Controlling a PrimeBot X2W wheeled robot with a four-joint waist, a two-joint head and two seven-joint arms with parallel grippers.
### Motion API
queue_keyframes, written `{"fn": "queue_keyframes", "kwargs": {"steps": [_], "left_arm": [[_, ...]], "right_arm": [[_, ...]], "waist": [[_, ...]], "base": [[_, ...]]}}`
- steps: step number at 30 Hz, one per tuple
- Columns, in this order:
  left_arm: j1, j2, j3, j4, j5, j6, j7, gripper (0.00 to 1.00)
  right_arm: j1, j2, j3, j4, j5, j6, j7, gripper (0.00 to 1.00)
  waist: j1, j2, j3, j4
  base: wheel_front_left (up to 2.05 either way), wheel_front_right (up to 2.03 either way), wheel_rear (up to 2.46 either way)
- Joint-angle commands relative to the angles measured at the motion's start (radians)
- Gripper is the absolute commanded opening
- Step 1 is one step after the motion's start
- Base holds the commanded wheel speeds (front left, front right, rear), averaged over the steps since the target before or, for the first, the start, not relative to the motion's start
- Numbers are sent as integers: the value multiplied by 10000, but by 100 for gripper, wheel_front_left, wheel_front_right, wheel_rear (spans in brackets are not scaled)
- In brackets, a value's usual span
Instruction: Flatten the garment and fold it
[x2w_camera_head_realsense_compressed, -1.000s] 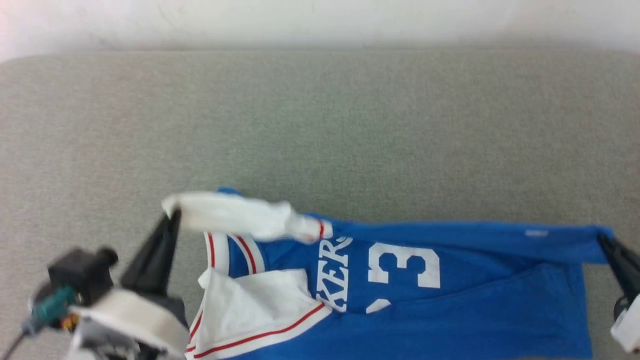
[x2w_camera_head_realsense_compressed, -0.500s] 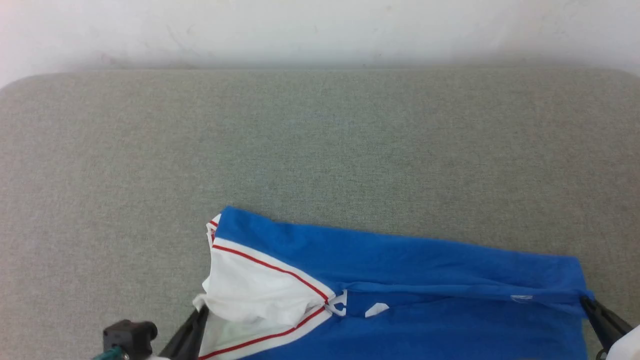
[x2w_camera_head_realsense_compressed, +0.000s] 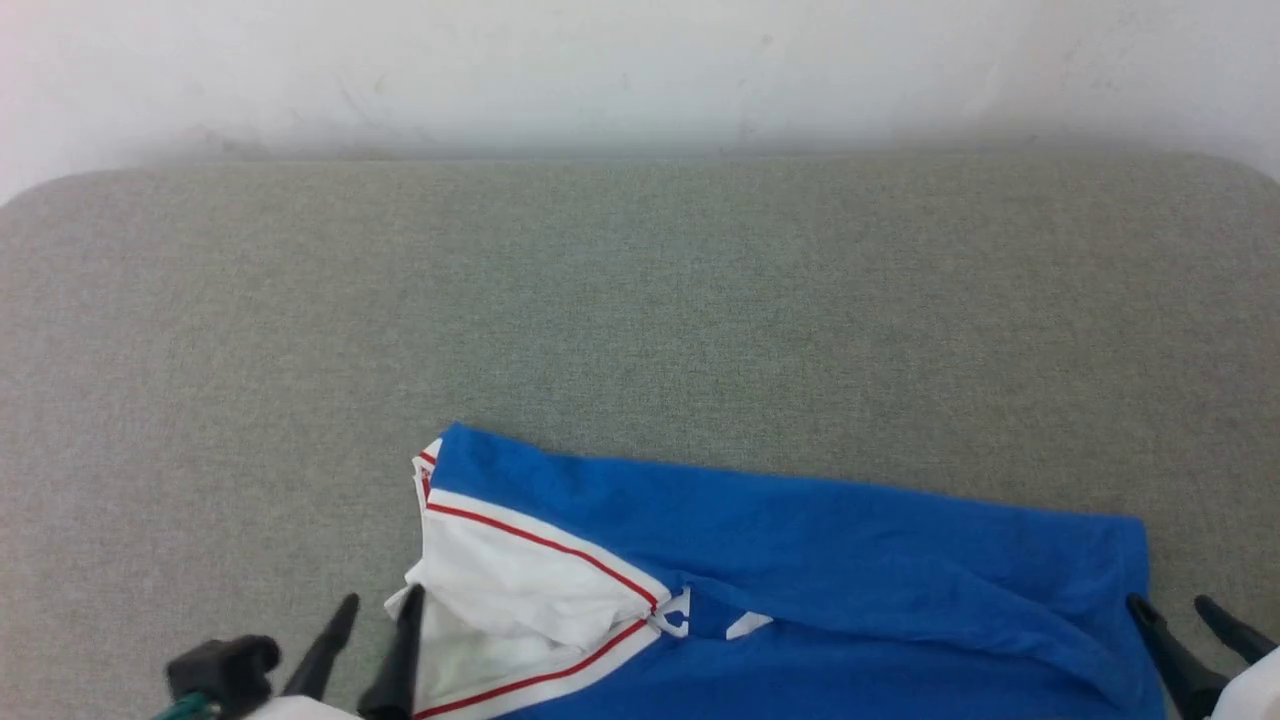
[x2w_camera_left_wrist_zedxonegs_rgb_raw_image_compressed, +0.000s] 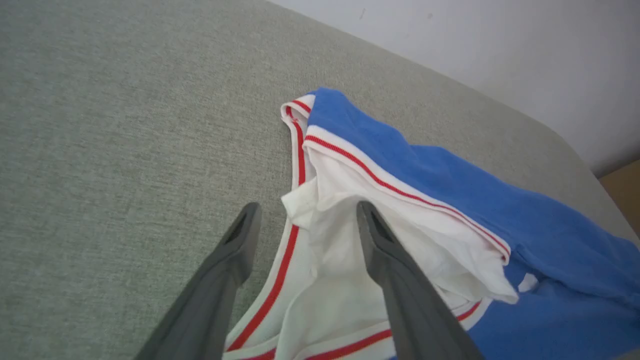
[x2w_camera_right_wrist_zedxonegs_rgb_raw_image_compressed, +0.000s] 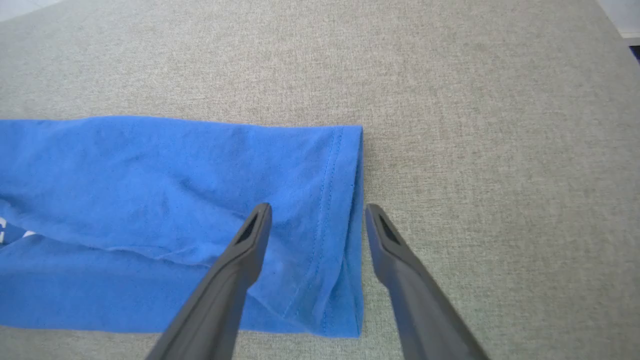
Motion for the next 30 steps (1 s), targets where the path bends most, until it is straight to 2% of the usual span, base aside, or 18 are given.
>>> {"fn": "queue_keyframes", "kwargs": {"steps": [1, 3, 6, 10, 13, 18, 22, 27, 29, 30], "left_arm": [[156, -120, 398, -232, -327, -59, -354, 100], [335, -175, 912, -640, -454, 11, -698, 100], [487, -181, 1718, -1439, 163, 421, -994, 100], [403, -222, 2384, -2486, 2379, 1173, -1059, 100], [304, -602, 2556, -3076, 3816, 1420, -1063, 100], [373, -1145, 2357, -3033, 4681, 1186, -1065, 100], [344, -1376, 2331, -2819, 4855, 963, -1066, 100], [297, -1465, 2421, -2658, 4937, 678, -1066, 100], [265, -1473, 2399, -2604, 5004, 579, -1066, 100], [235, -1484, 2363, -2570, 5036, 529, -1066, 100]], "right_arm": [[-34, -25, -154, -222, 206, -19, 144, 100], [30, -55, -399, -473, 297, -19, 248, 100], [78, 74, -879, -789, 256, -19, 277, 100], [119, 405, -1246, -827, -109, -19, 459, 100], [138, 689, -1232, -572, -271, -19, 691, 100], [130, 835, -1213, 119, -642, -19, 666, 100], [16, 734, -1174, 771, -942, -19, 473, 100], [-301, 682, -785, 1504, -771, -19, 333, 100], [-439, 674, -556, 1732, -562, -19, 385, 9], [-502, 649, -443, 1802, -475, -19, 387, 0]], "waist": [[-1, 0, -75, 13], [-1, 0, -141, 41], [-1, 0, -197, 114], [-1, 0, -131, 280], [-1, 0, -5, 404], [-1, 0, 237, 615], [-1, 0, 370, 730], [-1, 0, 467, 747], [-1, 0, 493, 733], [-1, 0, 496, 731]], "base": [[0, 0, 0], [0, 0, 0], [0, 0, 0], [0, 0, 0], [0, 0, 0], [0, 0, 0], [0, 0, 0], [0, 0, 0], [0, 0, 0], [0, 0, 0]]}}
